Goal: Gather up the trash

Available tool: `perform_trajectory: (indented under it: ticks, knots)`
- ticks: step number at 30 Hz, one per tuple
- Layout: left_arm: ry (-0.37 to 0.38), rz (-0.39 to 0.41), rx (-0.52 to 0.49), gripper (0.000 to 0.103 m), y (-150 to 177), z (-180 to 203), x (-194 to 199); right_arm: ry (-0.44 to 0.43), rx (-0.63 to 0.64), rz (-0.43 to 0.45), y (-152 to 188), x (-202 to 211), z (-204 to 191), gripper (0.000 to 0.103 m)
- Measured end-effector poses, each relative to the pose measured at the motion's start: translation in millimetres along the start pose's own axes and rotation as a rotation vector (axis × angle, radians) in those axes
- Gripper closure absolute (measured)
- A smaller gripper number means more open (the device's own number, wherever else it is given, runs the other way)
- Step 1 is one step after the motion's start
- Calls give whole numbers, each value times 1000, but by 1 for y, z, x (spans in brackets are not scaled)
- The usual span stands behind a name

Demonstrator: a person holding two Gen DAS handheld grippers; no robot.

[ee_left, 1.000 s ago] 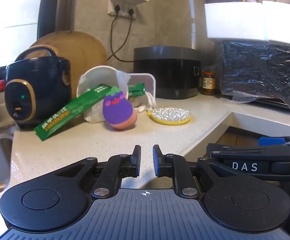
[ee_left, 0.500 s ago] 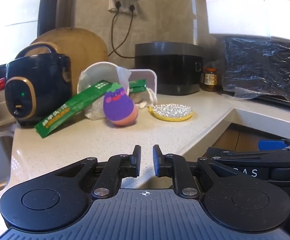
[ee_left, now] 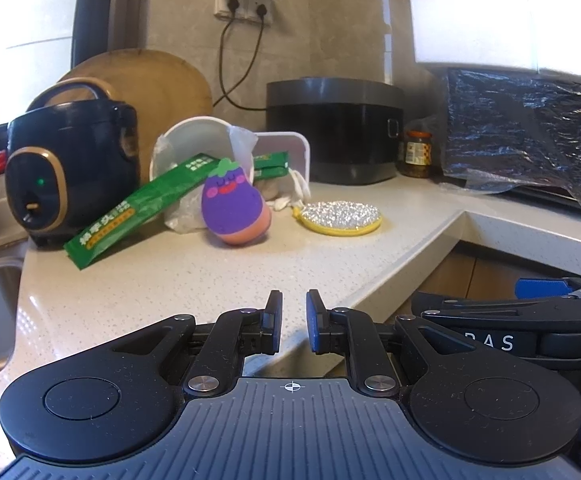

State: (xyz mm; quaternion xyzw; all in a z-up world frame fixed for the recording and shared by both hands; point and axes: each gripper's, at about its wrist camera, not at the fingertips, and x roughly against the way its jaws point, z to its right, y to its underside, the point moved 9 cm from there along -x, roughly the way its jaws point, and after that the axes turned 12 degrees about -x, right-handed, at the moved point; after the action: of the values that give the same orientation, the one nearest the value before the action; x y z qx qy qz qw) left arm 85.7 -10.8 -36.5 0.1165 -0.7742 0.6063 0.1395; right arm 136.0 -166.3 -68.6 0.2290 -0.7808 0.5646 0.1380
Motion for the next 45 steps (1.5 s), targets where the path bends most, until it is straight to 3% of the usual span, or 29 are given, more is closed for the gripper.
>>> perform_trajectory:
  ticks: [45]
  knots:
    - [15,-14,-7,87,3,8,-1,7,0,-9,5,-2,1,0]
